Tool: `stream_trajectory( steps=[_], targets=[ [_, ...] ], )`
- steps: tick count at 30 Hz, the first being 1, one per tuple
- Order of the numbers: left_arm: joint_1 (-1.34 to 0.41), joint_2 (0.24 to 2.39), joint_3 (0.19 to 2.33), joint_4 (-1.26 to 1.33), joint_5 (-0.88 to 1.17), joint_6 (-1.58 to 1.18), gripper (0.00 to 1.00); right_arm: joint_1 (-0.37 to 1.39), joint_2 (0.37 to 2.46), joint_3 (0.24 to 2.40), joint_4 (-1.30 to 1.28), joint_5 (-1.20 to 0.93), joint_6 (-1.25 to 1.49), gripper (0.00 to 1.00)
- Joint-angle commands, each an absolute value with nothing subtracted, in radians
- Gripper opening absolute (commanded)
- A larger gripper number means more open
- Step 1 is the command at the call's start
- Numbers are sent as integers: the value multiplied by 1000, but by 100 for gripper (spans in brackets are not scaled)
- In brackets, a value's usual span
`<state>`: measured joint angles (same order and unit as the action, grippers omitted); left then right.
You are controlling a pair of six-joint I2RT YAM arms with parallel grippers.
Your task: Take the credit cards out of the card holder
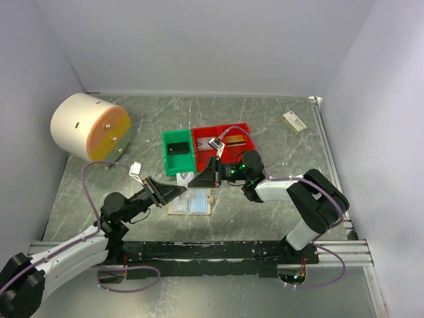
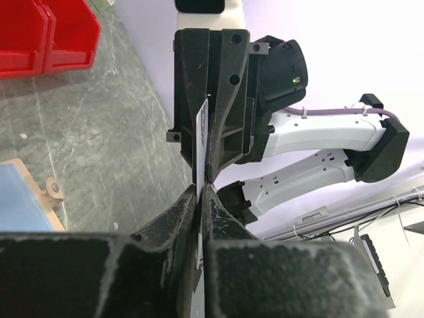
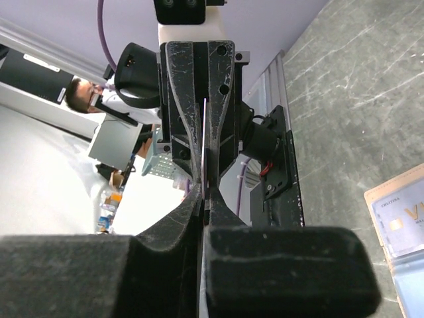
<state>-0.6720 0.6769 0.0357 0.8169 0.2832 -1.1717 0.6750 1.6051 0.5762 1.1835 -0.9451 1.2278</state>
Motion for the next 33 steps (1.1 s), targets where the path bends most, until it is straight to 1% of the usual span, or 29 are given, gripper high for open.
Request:
stream_trajectory(
  steps=[1, 3, 6, 9, 12, 13, 14, 18, 20, 22, 24, 25, 26, 30, 31, 32, 33],
  targets=[
    [-667, 654, 34, 779, 294, -1151, 21, 677, 1574, 610, 1130, -927, 1167, 0],
    [-667, 631, 31, 756, 287, -1148, 25, 673, 1562, 620, 1073, -918, 1131, 0],
    [-667, 599, 40, 692, 277, -1135, 24, 671, 1560, 629, 1042, -916, 1113, 0],
    [-667, 586, 50, 657, 275, -1121, 18, 672, 1572, 629, 1067, -916, 1131, 0],
    [-667, 589, 55, 654, 279, -1115, 7, 671, 1584, 627, 1094, -916, 1148, 0],
    [-667, 593, 53, 659, 282, -1115, 7, 672, 1585, 629, 1094, -915, 1149, 0],
    [-667, 598, 53, 666, 285, -1115, 7, 673, 1585, 632, 1086, -915, 1145, 2],
    [-667, 627, 52, 702, 295, -1116, 7, 681, 1582, 649, 1043, -918, 1119, 18],
    [-667, 641, 51, 718, 302, -1117, 7, 689, 1582, 657, 1027, -914, 1108, 21],
    [-667, 655, 52, 734, 307, -1118, 7, 692, 1588, 662, 1026, -916, 1109, 21],
    [-667, 661, 51, 743, 308, -1118, 7, 693, 1593, 660, 1039, -908, 1117, 17],
    [-666, 662, 52, 744, 307, -1118, 7, 693, 1594, 659, 1044, -908, 1119, 11],
    [-667, 662, 51, 740, 304, -1118, 7, 693, 1596, 660, 1045, -910, 1121, 7],
    [-667, 636, 43, 725, 279, -1122, 7, 693, 1583, 646, 1019, -908, 1103, 0],
    [-667, 628, 44, 710, 275, -1120, 10, 693, 1571, 645, 1000, -901, 1092, 0],
    [-667, 621, 48, 687, 269, -1115, 17, 690, 1563, 645, 968, -895, 1071, 0],
    [-667, 615, 54, 656, 265, -1109, 29, 688, 1543, 649, 927, -877, 1043, 0]
  ],
)
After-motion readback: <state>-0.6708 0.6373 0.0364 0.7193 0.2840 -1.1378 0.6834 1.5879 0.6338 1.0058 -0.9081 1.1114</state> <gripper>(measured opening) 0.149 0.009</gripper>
